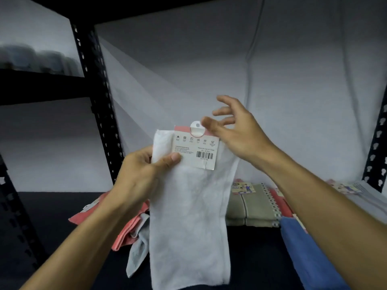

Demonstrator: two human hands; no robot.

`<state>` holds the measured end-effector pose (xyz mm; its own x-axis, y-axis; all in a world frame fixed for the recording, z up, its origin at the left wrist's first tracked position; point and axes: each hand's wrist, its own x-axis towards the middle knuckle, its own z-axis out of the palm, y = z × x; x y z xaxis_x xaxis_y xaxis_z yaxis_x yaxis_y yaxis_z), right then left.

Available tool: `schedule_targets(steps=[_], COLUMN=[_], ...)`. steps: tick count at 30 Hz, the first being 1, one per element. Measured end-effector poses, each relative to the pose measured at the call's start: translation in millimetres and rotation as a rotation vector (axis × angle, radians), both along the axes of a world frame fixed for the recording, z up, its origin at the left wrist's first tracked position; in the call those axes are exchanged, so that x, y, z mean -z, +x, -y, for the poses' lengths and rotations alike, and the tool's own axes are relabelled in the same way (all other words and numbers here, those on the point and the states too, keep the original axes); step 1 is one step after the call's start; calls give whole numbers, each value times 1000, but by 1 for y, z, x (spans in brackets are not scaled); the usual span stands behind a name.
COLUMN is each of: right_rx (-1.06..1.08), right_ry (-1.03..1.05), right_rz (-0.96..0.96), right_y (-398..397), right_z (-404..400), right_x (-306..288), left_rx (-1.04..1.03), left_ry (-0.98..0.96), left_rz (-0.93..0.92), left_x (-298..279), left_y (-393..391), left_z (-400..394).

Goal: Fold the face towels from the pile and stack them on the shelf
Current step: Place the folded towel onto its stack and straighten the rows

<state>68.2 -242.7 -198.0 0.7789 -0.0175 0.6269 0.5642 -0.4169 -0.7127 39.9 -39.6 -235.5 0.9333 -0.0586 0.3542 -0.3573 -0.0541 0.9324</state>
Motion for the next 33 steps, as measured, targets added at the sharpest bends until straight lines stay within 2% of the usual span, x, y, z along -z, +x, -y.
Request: schedule_targets(steps=[2,6,8,12,18,28,31,33], right_rx=[-47,-257,-316,-264,-145,113,163,183], right_ry=[212,430,508,537,458,70,-9,-25], right_rz=[-85,-171,-130,-61,39,449,578,597], right_y=[-9,-22,-28,-32,-34,-28,-23,-21], right_z=[12,17,12,6,2,8,10,9], right_x=[18,57,66,70,62,52,53,52], left_rx=[-13,-38,-51,-53,-61,-96,-99,-99], left_ry=[-104,-220,-243,-306,-288,-213,-176,-155], left_rz=[-8,-46,-51,-64,-64,-32,-15,-1], left_x=[4,10,14,19,21,11,9,7], left_y=[-4,-6,-5,-7,-10,-17,-18,-19], left_z=[1,1,1,1,0,-3,-6,-8])
